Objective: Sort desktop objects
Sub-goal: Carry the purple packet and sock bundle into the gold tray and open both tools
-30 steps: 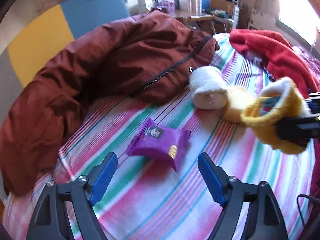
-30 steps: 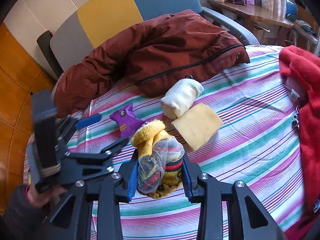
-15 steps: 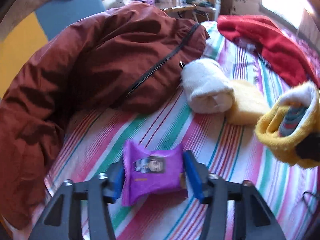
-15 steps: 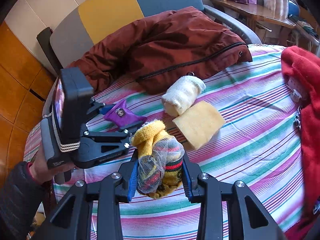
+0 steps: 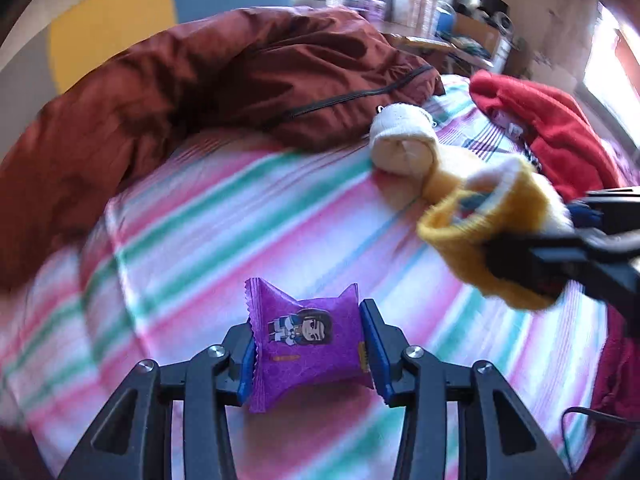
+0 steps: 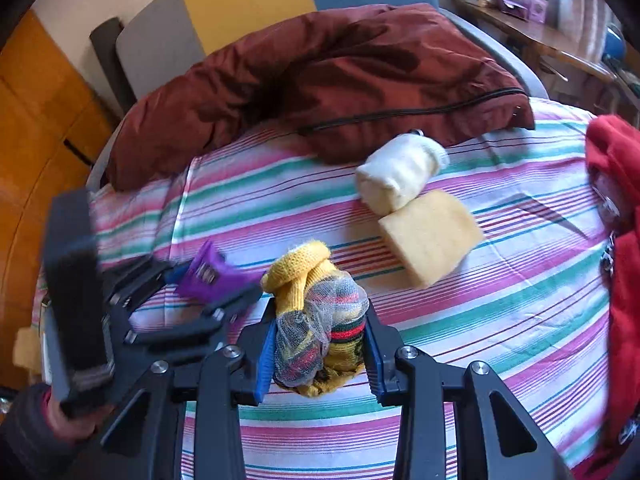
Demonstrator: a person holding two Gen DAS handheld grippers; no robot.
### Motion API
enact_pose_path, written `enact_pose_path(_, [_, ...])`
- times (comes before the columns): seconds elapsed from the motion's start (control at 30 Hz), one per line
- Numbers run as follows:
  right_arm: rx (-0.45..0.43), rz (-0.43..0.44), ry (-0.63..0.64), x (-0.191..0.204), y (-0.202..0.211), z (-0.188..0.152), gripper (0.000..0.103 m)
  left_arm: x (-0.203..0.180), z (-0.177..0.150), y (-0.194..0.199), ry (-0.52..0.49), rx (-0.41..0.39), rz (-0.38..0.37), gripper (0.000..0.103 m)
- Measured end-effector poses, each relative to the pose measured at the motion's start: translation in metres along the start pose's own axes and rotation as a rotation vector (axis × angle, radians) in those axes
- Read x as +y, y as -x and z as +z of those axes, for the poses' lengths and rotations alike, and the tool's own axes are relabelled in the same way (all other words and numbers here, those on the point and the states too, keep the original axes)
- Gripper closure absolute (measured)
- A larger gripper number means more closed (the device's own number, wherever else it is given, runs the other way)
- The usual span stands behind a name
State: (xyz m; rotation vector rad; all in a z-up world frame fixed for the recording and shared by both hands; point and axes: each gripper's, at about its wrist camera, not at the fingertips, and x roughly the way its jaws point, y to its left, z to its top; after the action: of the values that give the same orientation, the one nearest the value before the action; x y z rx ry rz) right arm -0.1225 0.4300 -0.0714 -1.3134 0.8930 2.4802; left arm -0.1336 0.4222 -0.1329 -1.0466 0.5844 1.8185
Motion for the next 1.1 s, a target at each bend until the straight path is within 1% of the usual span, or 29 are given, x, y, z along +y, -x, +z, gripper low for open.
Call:
enact_pose_path(0.17, [0.001, 0.006, 0.030, 0.009, -0.003, -0.003, 0.065, -0.003, -0.035, 0.049, 0.083, -0.078, 0.045, 0.058])
enact_pose_path(0.27, [0.003, 0.018, 0.054, 0.018, -0.006, -0.007, 0.065, -0.004, -0.046, 0.075, 0.108, -0.118, 0.075, 0.058])
enact_pose_path(0.33, [0.001, 0.025, 0.078, 0.026, -0.008, -0.010, 0.065, -0.004, -0.053, 0.096, 0.120, -0.150, 0.113, 0.058])
enact_pose_path(0.4, [-0.015, 0.039, 0.114, 0.038, -0.008, -0.015, 0.065, -0.002, -0.060, 0.113, 0.135, -0.177, 0.132, 0.058])
enact_pose_path(0.5, [-0.039, 0.066, 0.156, 0.054, -0.006, -0.022, 0.065, 0.006, -0.070, 0.142, 0.169, -0.207, 0.170, 0.058])
enact_pose_path(0.6, [-0.043, 0.074, 0.189, 0.070, -0.006, -0.030, 0.065, 0.017, -0.081, 0.165, 0.204, -0.233, 0.199, 0.058])
enact_pose_path(0.8, [-0.041, 0.105, 0.222, 0.108, -0.005, -0.049, 0.065, 0.037, -0.103, 0.197, 0.264, -0.256, 0.261, 0.058])
enact_pose_path(1.1, [-0.104, 0.200, 0.245, 0.169, 0.024, -0.078, 0.065, 0.070, -0.143, 0.228, 0.371, -0.272, 0.315, 0.058])
